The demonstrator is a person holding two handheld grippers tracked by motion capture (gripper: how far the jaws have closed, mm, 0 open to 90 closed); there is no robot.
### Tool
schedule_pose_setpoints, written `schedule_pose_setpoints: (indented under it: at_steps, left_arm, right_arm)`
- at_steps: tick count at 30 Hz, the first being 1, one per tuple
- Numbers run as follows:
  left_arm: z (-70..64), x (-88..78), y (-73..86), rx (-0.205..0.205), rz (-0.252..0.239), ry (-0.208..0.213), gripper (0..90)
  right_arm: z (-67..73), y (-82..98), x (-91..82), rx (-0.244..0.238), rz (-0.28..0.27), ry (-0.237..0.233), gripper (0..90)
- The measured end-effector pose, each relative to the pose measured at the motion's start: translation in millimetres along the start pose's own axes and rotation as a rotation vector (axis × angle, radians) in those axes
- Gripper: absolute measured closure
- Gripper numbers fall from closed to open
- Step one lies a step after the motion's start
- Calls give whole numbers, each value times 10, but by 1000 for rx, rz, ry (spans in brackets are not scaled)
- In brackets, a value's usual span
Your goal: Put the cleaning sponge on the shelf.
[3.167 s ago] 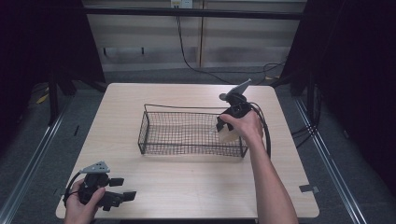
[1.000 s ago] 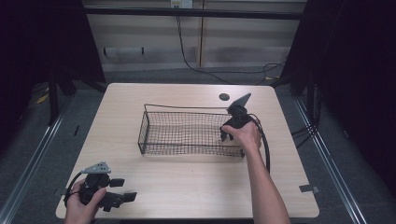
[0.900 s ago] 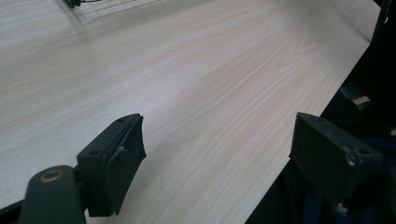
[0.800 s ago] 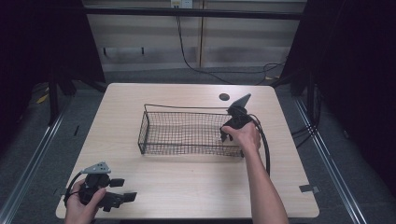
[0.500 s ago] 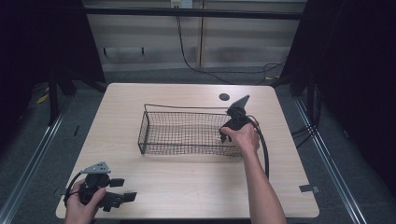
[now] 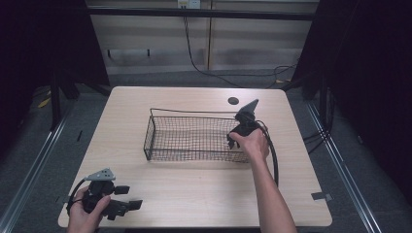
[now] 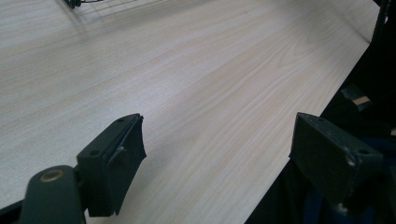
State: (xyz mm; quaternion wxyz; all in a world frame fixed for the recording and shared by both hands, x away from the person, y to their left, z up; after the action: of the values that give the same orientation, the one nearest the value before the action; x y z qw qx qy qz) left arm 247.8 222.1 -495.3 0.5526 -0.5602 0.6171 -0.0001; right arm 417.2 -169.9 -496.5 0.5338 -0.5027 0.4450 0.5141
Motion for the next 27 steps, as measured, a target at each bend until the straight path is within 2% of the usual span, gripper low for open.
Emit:
schedule_pose_setpoints:
  at_steps: [10, 12, 17, 20, 21, 27]
  left_arm:
    - [0, 8, -2, -3, -7, -6, 174]
    - [1, 6, 0, -1, -2, -5, 174]
    - [0, 9, -1, -3, -7, -6, 174]
    - [0, 7, -1, -3, -3, -6, 174]
    - [1, 7, 0, -1, -2, -6, 173]
    - [3, 10, 2, -1, -1, -9, 174]
  right_arm:
    - [8, 16, -72, -19, -21, -25, 217]
    - [8, 14, -104, -20, -30, -19, 215]
    - [-6, 21, -163, -17, -41, -45, 226]
    - [-17, 30, -195, -32, -45, -63, 215]
    - [-19, 27, -201, -51, -57, -65, 204]
    - [-22, 58, -254, -63, -68, -90, 192]
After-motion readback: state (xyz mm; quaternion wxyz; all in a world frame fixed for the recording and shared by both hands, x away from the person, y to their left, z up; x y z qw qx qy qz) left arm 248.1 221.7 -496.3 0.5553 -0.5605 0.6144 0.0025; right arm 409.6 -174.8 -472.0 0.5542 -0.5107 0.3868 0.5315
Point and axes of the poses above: each handheld gripper's, and its own axes: x roughly forward along the jaws, y roughly out of its underside, z roughly to its left, the point moved 6 cm from there along x, roughly forward along the jaws, and after that the axes turned 1 degree about -x, right-handed, at the moved point
